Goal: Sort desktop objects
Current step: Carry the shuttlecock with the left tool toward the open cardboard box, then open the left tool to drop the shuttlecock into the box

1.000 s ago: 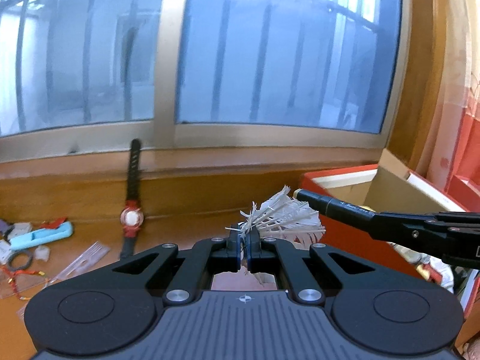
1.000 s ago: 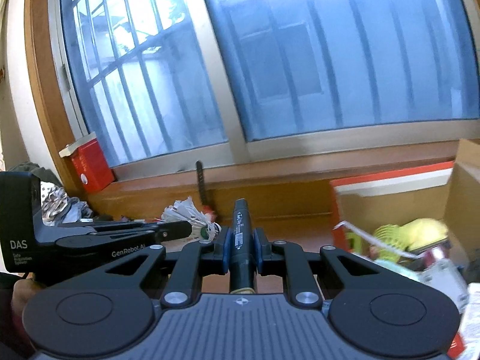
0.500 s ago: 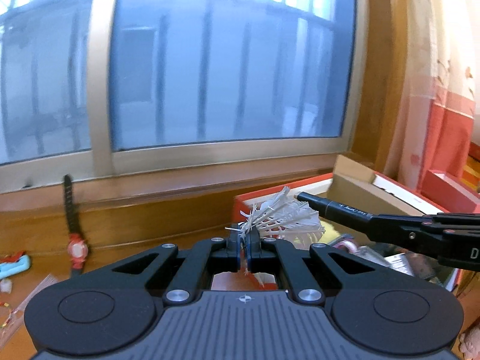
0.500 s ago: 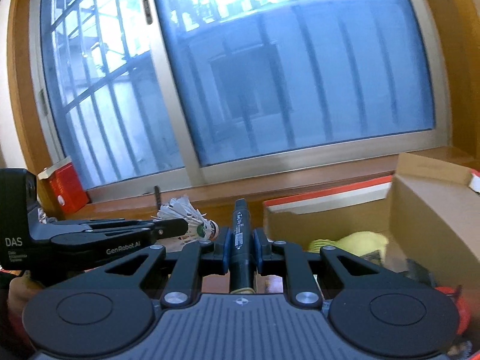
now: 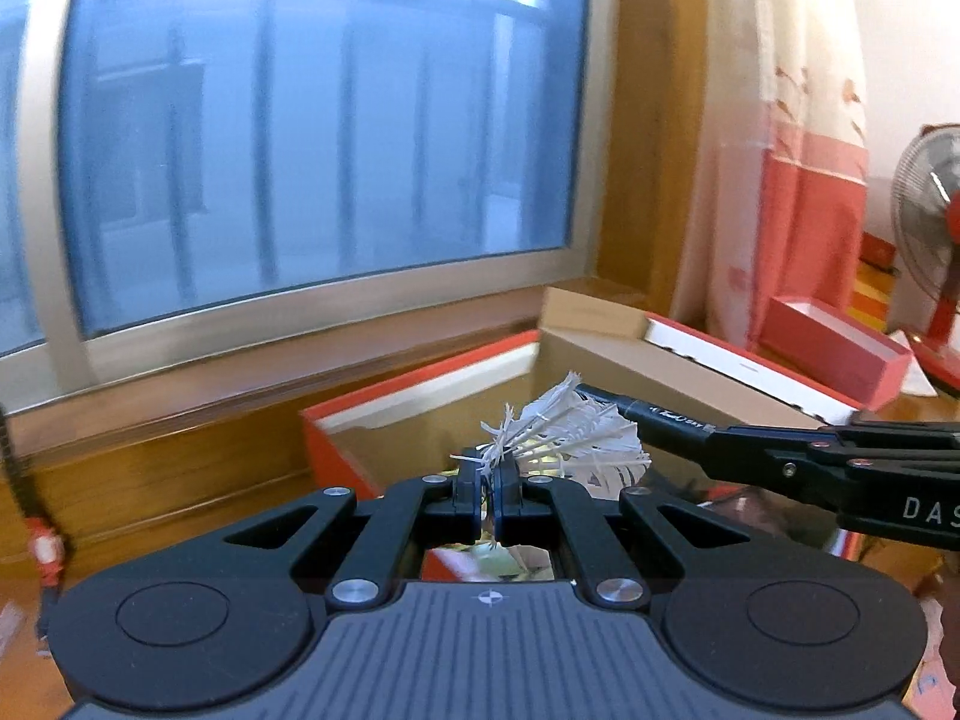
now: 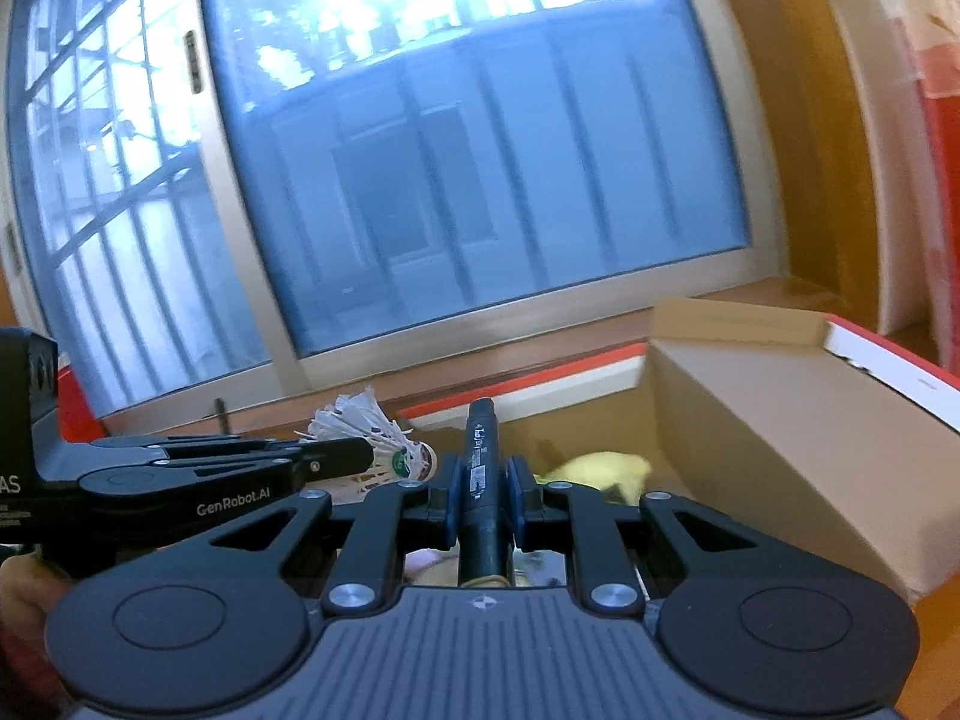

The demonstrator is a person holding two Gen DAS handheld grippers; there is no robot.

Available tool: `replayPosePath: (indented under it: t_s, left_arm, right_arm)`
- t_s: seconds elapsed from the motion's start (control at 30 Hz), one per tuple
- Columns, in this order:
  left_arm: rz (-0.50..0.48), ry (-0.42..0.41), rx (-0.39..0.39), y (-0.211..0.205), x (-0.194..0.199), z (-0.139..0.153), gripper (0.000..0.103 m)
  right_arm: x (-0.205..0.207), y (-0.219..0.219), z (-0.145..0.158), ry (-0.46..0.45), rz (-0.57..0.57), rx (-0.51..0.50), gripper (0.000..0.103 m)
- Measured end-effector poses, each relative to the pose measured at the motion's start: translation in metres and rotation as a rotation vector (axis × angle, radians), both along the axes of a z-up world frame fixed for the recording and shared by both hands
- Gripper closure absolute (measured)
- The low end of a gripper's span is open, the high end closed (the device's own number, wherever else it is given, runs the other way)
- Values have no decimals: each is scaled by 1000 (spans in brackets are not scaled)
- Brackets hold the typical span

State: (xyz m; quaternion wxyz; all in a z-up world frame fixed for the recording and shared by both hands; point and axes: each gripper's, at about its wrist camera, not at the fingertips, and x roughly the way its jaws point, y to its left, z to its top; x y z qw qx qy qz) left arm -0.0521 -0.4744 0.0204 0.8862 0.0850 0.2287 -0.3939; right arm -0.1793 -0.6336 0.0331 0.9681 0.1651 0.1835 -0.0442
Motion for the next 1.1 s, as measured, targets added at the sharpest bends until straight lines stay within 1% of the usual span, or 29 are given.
replayPosePath:
  t_s: [0.17, 0.3, 0.57, 0.63, 0.73, 0.8, 0.83, 0.87, 0.93, 1.0, 1.07, 1.1]
  left_arm:
    - [-56, 9, 15, -25, -2, -5, 97]
    - [-81, 20, 26, -37, -3, -9, 97]
    - [-99, 36, 35, -51, -4, -14, 94]
    - [-96, 41, 33, -52, -4, -15, 91]
    - [-89, 47, 30, -52, -4, -15, 90]
    - [-81, 50, 28, -51, -4, -15, 88]
    - [-77, 52, 27, -50, -5, -15, 83]
    - [-73, 54, 25, -48, -5, -15, 81]
    - [-58, 56, 22, -43, -7, -14, 75]
    - [-38, 54, 21, -32, -9, -13, 70]
    - [-16, 54, 11, -19, -10, -10, 63]
    - [-3, 52, 7, -12, -11, -8, 58]
  right_arm:
    - [-11, -20, -8, 15, -61, 11, 86]
    - [-14, -31, -14, 27, -101, 10, 86]
    - [-17, -46, -20, 54, -134, 20, 85]
    - [-18, -47, -21, 55, -136, 23, 82]
    - [-20, -48, -20, 52, -136, 19, 80]
    - [-20, -49, -19, 49, -136, 17, 75]
    - [-21, -49, -19, 48, -136, 16, 71]
    - [-20, -48, -18, 47, -133, 16, 65]
    - [-20, -45, -17, 45, -124, 15, 59]
    - [-18, -42, -17, 39, -117, 9, 57]
    - [-15, -36, -16, 30, -111, 8, 47]
    - [-14, -33, -15, 24, -108, 10, 45]
